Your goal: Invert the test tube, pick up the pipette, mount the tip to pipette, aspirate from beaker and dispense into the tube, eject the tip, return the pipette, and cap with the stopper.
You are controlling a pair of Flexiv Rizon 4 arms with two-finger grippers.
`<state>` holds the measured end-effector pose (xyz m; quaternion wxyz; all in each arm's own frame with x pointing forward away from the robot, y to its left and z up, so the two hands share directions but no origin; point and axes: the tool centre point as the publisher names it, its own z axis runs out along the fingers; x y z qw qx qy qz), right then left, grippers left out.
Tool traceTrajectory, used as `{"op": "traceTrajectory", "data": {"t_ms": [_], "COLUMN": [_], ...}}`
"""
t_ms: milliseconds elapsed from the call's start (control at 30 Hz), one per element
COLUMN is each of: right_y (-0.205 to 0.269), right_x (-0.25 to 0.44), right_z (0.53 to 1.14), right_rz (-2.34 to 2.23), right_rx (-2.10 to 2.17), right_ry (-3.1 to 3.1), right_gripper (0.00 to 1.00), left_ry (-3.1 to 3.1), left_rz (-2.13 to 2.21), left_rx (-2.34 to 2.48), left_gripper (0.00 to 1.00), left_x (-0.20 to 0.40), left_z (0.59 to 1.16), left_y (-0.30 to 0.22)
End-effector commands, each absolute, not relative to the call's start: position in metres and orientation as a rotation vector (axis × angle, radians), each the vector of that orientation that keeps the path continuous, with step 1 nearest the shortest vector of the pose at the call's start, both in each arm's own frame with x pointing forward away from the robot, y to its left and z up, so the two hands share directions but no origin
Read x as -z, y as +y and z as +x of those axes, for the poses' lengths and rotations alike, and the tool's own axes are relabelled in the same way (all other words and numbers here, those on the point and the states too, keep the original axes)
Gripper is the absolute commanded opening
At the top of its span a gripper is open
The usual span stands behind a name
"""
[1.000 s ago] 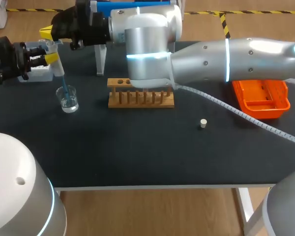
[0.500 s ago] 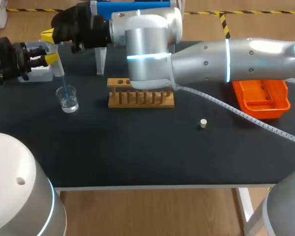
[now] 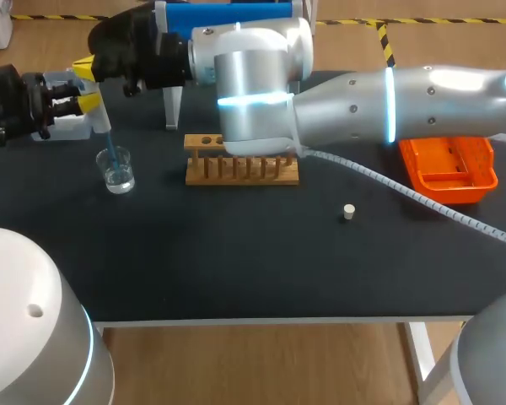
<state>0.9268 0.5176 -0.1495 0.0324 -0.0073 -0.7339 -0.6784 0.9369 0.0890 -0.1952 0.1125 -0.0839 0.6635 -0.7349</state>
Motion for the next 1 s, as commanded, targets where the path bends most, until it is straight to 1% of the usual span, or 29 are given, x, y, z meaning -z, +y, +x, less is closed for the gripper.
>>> {"op": "traceTrajectory", "data": {"t_ms": [33, 533, 600, 633, 667, 1000], "right_y": [0.517, 0.51, 0.507, 0.504, 0.502, 0.459], "right_x": [0.158, 0.1, 0.095, 0.094, 0.093, 0.083], "right_z": [0.925, 0.924, 0.922, 0.921, 0.92, 0.92], "right_rz": [-0.028, 0.08, 0.079, 0.079, 0.081, 0.101], "right_rx": [2.088, 2.195, 2.2, 2.202, 2.203, 2.209], "right_ry": [-2.261, -2.248, -2.252, -2.253, -2.254, -2.29], "right_gripper": [0.0, 0.0, 0.46, 0.87, 1.0, 1.0], "left_ry": [1.945, 1.945, 1.945, 1.945, 1.945, 1.945], "left_rz": [-0.242, -0.242, -0.242, -0.242, -0.242, -0.242], "left_rx": [2.159, 2.159, 2.159, 2.159, 2.159, 2.159], "left_gripper": [0.0, 0.0, 0.0, 0.0, 0.0, 0.0], "left_x": [0.189, 0.189, 0.189, 0.189, 0.189, 0.189], "left_z": [0.939, 0.939, 0.939, 0.939, 0.939, 0.939], "left_y": [0.09, 0.09, 0.09, 0.09, 0.09, 0.09]}}
